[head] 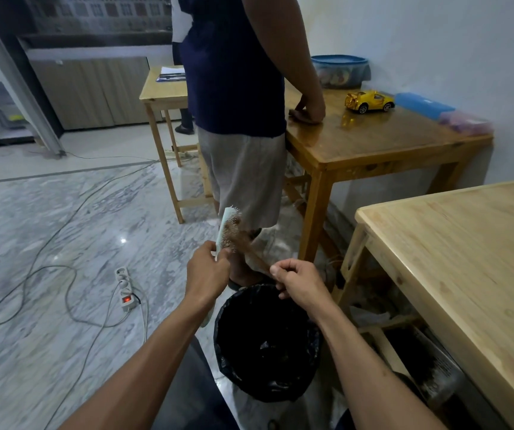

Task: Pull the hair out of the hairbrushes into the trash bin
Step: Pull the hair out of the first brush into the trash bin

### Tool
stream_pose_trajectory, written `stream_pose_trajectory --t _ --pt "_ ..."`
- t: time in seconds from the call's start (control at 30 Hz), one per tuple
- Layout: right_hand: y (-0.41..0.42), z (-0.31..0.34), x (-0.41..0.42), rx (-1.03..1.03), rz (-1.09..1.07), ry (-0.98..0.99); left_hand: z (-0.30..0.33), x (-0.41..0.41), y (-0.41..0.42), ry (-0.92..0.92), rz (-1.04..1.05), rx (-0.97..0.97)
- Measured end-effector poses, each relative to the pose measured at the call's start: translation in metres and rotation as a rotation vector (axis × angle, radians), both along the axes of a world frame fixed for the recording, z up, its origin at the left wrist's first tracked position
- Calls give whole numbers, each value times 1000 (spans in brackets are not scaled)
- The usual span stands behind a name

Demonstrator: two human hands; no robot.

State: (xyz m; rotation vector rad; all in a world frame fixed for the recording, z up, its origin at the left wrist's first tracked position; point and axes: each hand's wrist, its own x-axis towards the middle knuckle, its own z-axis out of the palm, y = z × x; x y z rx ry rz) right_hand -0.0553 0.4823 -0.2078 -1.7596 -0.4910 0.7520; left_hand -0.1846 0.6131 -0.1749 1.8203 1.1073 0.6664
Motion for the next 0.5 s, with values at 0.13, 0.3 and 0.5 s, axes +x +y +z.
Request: stream_pose_trajectory --t 0.13,0.3,0.5 --pt "-1 5 4 29 121 149 9 -6 -3 30 -183 -60" --pt "7 6 -4 164 115 77 -6 -2 -5 85 -235 -158" --pt "-1 1 -7 65 98 -61 -9 1 16 -46 -64 -531"
